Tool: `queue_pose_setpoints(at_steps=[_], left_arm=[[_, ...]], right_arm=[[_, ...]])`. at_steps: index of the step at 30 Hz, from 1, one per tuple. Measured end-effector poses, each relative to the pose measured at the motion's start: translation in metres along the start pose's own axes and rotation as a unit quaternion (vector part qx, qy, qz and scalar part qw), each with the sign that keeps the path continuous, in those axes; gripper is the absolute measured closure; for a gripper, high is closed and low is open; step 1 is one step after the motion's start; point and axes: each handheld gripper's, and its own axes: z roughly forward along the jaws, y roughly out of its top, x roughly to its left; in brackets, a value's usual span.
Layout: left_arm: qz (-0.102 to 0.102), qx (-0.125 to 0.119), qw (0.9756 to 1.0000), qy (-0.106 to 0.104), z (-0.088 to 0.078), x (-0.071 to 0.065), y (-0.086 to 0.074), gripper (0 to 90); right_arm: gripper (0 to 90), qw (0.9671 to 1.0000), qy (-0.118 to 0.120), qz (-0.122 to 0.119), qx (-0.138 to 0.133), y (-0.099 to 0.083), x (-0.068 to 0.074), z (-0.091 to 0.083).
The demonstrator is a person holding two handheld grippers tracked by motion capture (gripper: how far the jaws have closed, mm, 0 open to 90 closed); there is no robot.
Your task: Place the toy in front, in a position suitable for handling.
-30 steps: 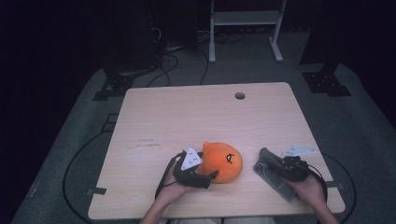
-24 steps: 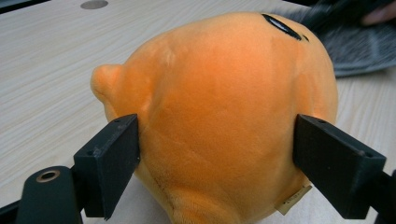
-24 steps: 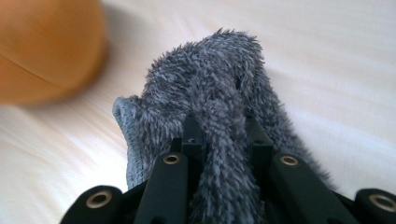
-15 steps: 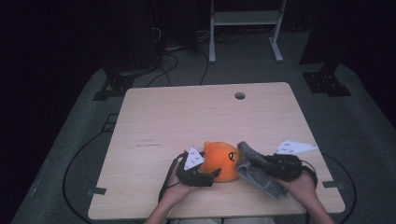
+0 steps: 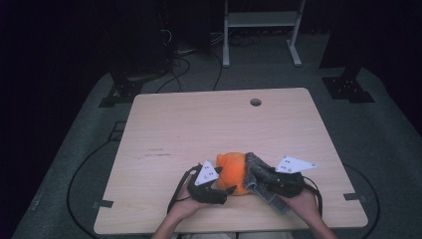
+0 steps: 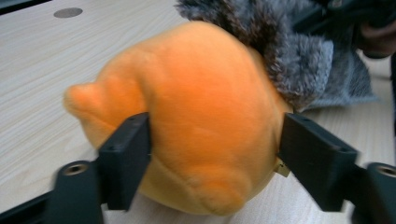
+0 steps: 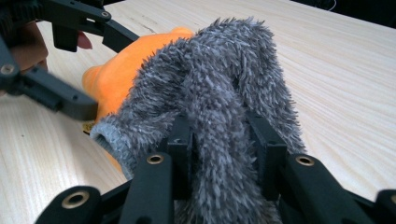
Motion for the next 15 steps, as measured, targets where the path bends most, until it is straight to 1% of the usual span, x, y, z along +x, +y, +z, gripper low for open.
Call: queue_pose_setpoints(at_steps=[2,3,6,7,8,9,10,11,12,13,14,15], left_arm=[[-0.005,-0.002,1.0000,0.001,-0.001,0.003,-0.001,32.7],[-0.004,-0.001,1.0000,0.006,0.000,0.003,-0.001,34.9],[-0.001,-0.002,0.9999,0.010,0.001,0.003,-0.002,35.7],[-0.002,-0.004,0.9999,0.011,0.001,0.002,-0.003,35.6],[-0.003,-0.005,0.9999,0.011,0.001,0.002,-0.003,35.5],[-0.003,-0.004,0.9999,0.011,0.001,0.003,-0.003,35.3],[-0.007,-0.003,0.9999,0.011,0.001,0.003,-0.004,35.2],[-0.011,-0.003,0.9998,0.013,0.001,0.004,-0.005,35.0],[-0.014,-0.003,0.9998,0.014,0.000,0.005,-0.006,34.9],[-0.018,-0.004,0.9997,0.014,0.000,0.005,-0.007,34.9],[-0.022,-0.006,0.9996,0.015,0.000,0.006,-0.007,34.9],[-0.022,-0.006,0.9996,0.017,0.000,0.005,-0.007,34.8]], right_arm=[[66.7,1.0000,-0.005,0.002,0.000,-0.001,0.001,0.000],[68.4,1.0000,-0.009,-0.004,0.001,-0.001,0.002,0.000],[70.6,0.9999,-0.011,-0.002,0.005,-0.001,0.000,0.000],[72.1,0.9997,-0.011,0.011,0.017,-0.003,-0.007,0.000],[72.6,0.9994,-0.014,0.020,0.023,-0.005,-0.011,-0.002],[73.2,0.9988,-0.021,0.028,0.034,-0.007,-0.014,-0.003],[73.8,0.9983,-0.028,0.028,0.043,-0.009,-0.017,-0.004],[74.3,0.9972,-0.037,0.034,0.056,-0.012,-0.019,-0.006],[74.4,0.9962,-0.041,0.042,0.064,-0.015,-0.022,-0.008],[74.4,0.9956,-0.039,0.050,0.068,-0.017,-0.025,-0.010],[74.4,0.9961,-0.032,0.056,0.060,-0.017,-0.025,-0.014],[74.4,0.9970,-0.026,0.056,0.047,-0.016,-0.023,-0.018]])
